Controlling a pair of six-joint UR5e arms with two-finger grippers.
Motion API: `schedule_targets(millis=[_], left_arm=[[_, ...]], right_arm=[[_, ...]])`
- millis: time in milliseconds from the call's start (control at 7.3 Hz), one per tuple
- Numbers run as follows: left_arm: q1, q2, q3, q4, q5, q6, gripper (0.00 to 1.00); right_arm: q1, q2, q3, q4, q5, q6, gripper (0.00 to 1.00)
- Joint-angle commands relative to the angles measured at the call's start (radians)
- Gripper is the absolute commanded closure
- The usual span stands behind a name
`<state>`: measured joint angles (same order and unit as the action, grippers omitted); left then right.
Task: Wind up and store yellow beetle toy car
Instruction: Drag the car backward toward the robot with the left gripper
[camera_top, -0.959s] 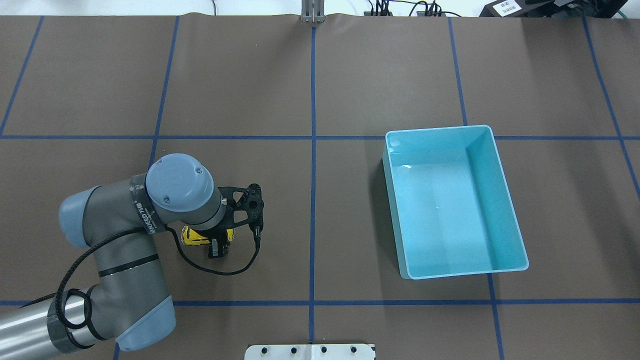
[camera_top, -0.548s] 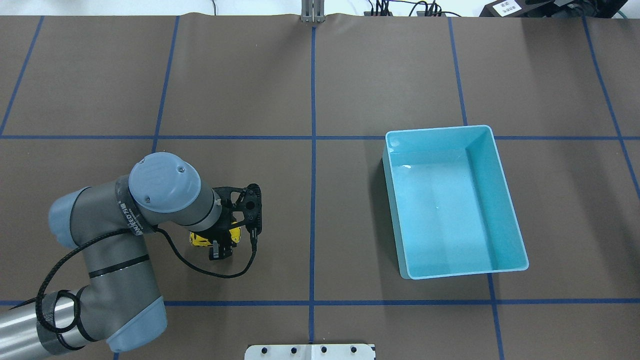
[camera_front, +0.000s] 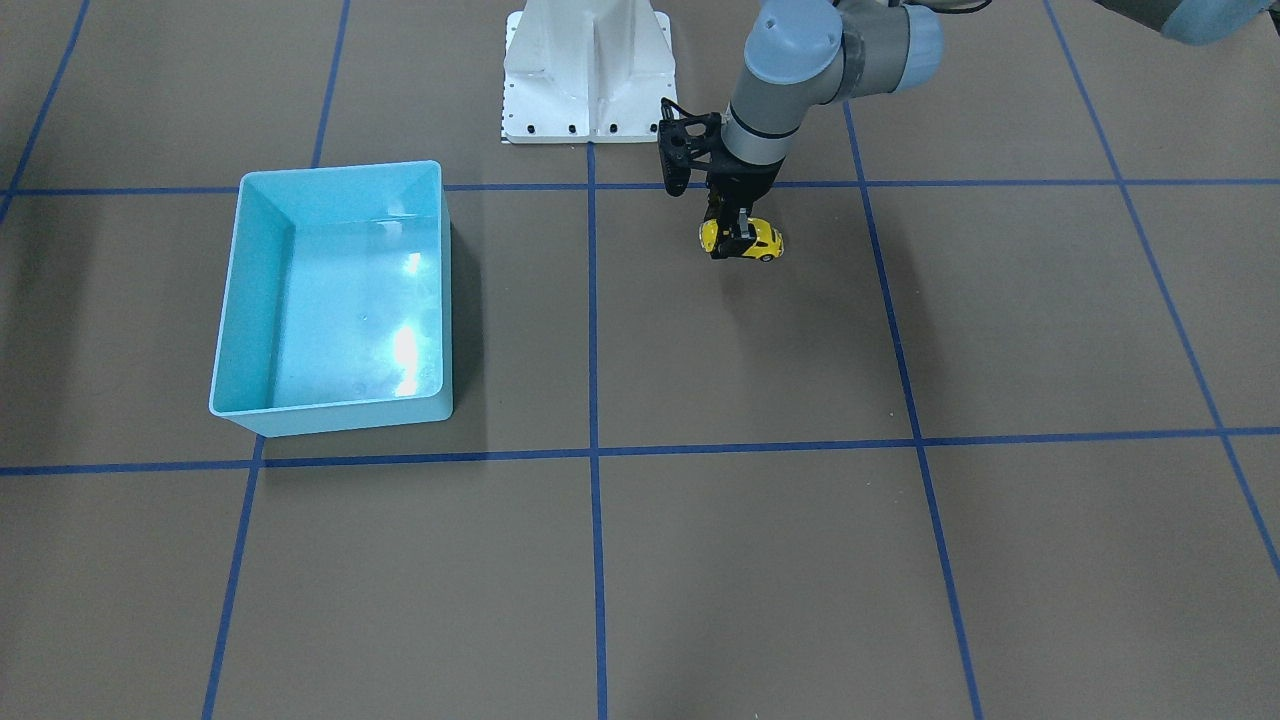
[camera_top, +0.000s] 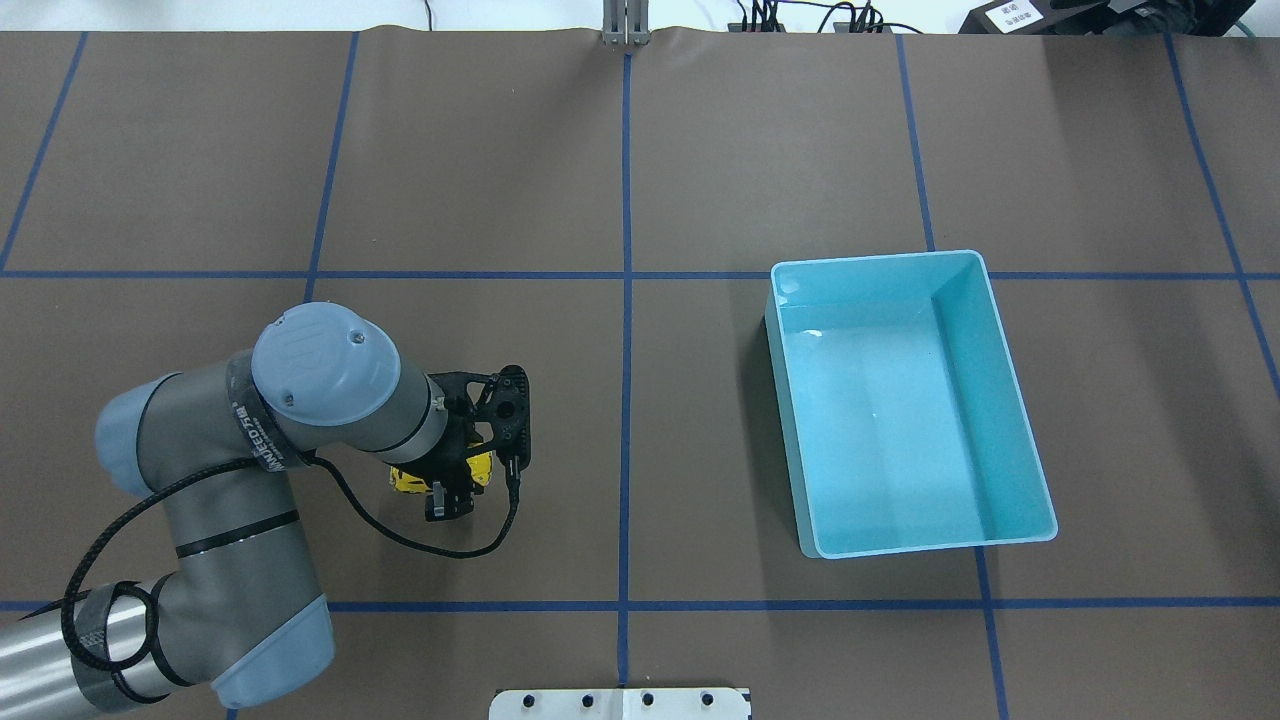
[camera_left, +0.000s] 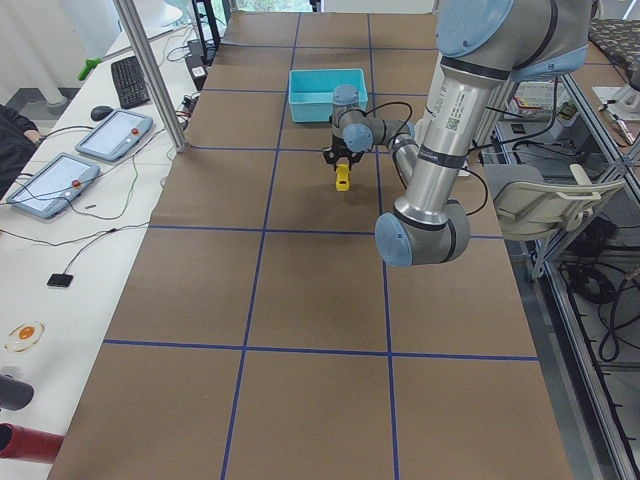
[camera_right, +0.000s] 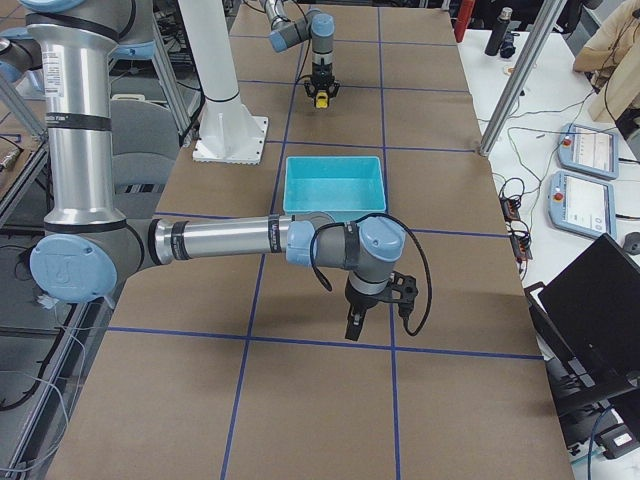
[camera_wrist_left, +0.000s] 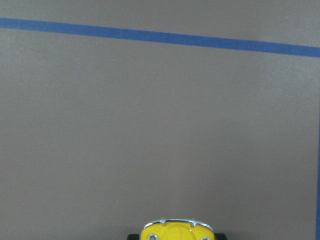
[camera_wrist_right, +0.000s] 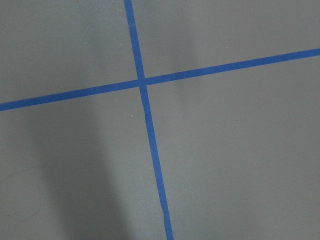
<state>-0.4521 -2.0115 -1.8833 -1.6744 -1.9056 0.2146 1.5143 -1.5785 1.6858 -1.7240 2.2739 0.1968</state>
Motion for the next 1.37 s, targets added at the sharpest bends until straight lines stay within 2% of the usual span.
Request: schedule_targets(millis=[0,411,822,959,1233], left_arm=[[0.006,0.019,0.010,-0.085,0.007,-0.003,1.00],[0.004,0.100,0.004,-0.211,0.008,-0.003,1.00],[0.004,0.117,0.026,-0.229,-0.001,0.011,1.00],[0.004,0.131,0.062,-0.322,-0.001,0.008,1.00],[0.003,0.151,0.061,-0.360,-0.001,-0.004,1.00]], right_arm=[[0.000,0.000,0.000,0.000,0.001,0.001,0.00],[0.000,0.000,0.000,0.000,0.001,0.000,0.00],[0.001,0.000,-0.002,0.000,0.001,0.000,0.00],[0.000,0.000,0.000,0.000,0.001,0.000,0.00],[0.000,0.000,0.000,0.000,0.001,0.000,0.00]])
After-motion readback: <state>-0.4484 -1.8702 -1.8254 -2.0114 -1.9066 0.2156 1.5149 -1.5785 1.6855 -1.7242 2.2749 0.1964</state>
